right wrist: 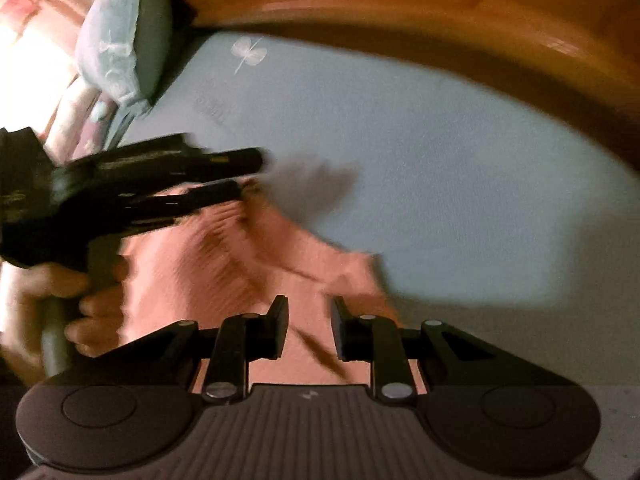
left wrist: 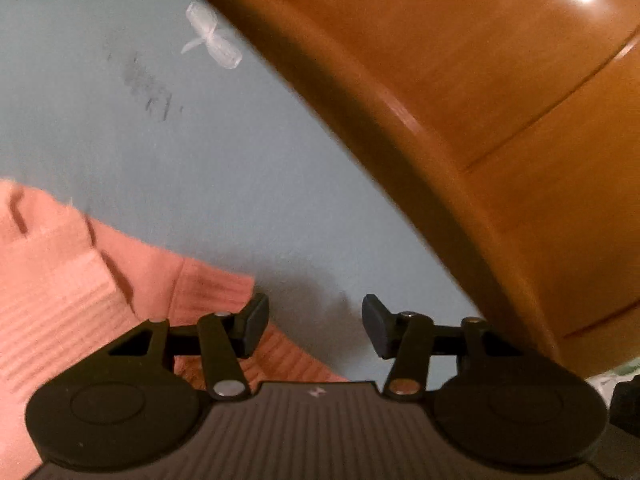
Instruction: Fold clothes
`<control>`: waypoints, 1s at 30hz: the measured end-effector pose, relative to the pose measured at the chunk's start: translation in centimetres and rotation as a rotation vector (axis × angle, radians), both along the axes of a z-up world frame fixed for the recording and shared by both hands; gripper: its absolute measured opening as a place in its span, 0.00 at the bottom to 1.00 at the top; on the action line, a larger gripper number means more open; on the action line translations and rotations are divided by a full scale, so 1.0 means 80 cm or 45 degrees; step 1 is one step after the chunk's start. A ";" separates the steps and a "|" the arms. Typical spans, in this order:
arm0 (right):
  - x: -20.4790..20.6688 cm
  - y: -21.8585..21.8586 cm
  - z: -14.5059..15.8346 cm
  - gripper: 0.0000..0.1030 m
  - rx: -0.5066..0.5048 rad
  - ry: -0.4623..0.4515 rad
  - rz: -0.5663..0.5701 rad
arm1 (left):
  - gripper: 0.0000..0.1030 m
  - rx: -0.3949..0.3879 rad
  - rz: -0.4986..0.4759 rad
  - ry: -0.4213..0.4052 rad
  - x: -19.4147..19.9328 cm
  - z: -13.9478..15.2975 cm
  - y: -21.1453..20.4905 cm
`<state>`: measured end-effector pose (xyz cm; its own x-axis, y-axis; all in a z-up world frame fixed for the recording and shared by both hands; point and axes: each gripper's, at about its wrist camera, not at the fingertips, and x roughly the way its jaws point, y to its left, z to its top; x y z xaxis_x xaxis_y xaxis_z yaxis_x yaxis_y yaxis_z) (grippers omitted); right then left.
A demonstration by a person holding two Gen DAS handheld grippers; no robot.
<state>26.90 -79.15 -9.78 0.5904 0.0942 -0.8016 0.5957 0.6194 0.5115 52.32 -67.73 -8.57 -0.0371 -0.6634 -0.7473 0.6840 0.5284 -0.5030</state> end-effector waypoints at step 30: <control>-0.001 -0.017 -0.021 0.06 -0.193 0.067 0.077 | 0.55 -0.064 0.087 -0.101 0.012 0.034 0.063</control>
<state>26.79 -80.48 -11.46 0.5444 0.0037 -0.8388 0.5783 0.7227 0.3785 53.30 -62.65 -5.86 0.0674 -0.6991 -0.7118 0.6858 0.5507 -0.4759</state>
